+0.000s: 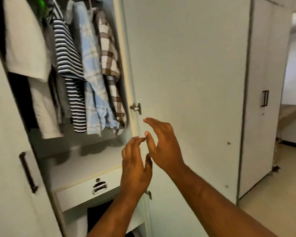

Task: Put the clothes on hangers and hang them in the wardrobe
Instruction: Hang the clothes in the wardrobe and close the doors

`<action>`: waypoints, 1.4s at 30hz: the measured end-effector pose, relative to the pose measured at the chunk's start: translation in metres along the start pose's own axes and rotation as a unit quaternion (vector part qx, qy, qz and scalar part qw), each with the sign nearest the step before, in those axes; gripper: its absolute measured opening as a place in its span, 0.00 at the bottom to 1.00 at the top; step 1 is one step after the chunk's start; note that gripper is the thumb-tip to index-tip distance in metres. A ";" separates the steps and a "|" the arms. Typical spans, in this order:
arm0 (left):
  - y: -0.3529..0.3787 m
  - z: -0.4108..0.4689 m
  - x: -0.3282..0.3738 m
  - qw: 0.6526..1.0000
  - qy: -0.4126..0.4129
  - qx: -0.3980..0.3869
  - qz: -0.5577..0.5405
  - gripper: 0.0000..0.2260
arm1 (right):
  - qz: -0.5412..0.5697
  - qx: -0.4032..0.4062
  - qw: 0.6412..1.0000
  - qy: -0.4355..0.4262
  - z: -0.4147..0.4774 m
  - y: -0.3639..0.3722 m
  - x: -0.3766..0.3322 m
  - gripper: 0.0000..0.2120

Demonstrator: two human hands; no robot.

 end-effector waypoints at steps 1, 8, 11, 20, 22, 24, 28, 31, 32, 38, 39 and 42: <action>0.014 0.007 0.020 1.000 0.017 -0.007 -0.014 0.26 | -0.014 0.043 0.999 -0.028 0.000 -0.031 -0.002 0.18; 0.095 0.052 0.124 0.994 0.056 -0.062 -0.064 0.23 | -0.088 0.288 0.953 0.042 0.015 -0.199 0.047 0.32; 0.105 0.062 0.140 0.993 0.071 -0.074 -0.067 0.24 | 0.078 0.184 0.959 0.202 0.027 -0.190 0.096 0.30; 0.084 0.072 0.135 0.988 0.023 -0.063 -0.139 0.27 | 0.198 0.199 0.940 0.193 0.006 -0.186 0.088 0.18; 0.070 0.073 0.137 0.985 0.033 -0.058 -0.156 0.29 | 0.257 0.173 0.928 0.209 -0.002 -0.178 0.082 0.15; 0.053 0.072 0.140 0.982 0.046 -0.047 -0.175 0.31 | 0.306 0.133 0.918 0.215 -0.007 -0.164 0.070 0.13; 0.015 0.055 0.133 0.983 0.048 -0.034 -0.174 0.42 | 0.372 -0.004 0.912 0.171 -0.017 -0.113 0.036 0.17; -0.022 0.038 0.112 0.986 0.018 -0.027 -0.165 0.40 | 0.399 -0.166 0.892 0.136 -0.023 -0.051 0.011 0.18; -0.038 0.031 0.100 0.989 0.008 -0.021 -0.143 0.38 | 0.389 -0.203 0.891 0.121 -0.025 -0.031 0.001 0.17; -0.143 -0.001 0.039 0.995 0.044 0.050 0.080 0.37 | 0.267 -0.195 0.942 -0.052 -0.042 0.055 -0.072 0.27; -0.160 -0.006 0.031 0.985 0.077 0.065 0.142 0.37 | 0.231 -0.203 0.949 -0.069 -0.047 0.076 -0.081 0.29; -0.197 -0.019 -0.005 0.924 0.112 0.061 0.361 0.31 | 0.140 -0.202 0.962 -0.123 -0.061 0.135 -0.095 0.34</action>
Point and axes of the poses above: each hand's wrist, its own z-axis towards the middle knuckle, its own y-axis out of the palm, x = y × z, the point moved 8 cm from there along z, towards the middle knuckle, and after that the axes turned 14 degrees about y, right-handed, at the moved point
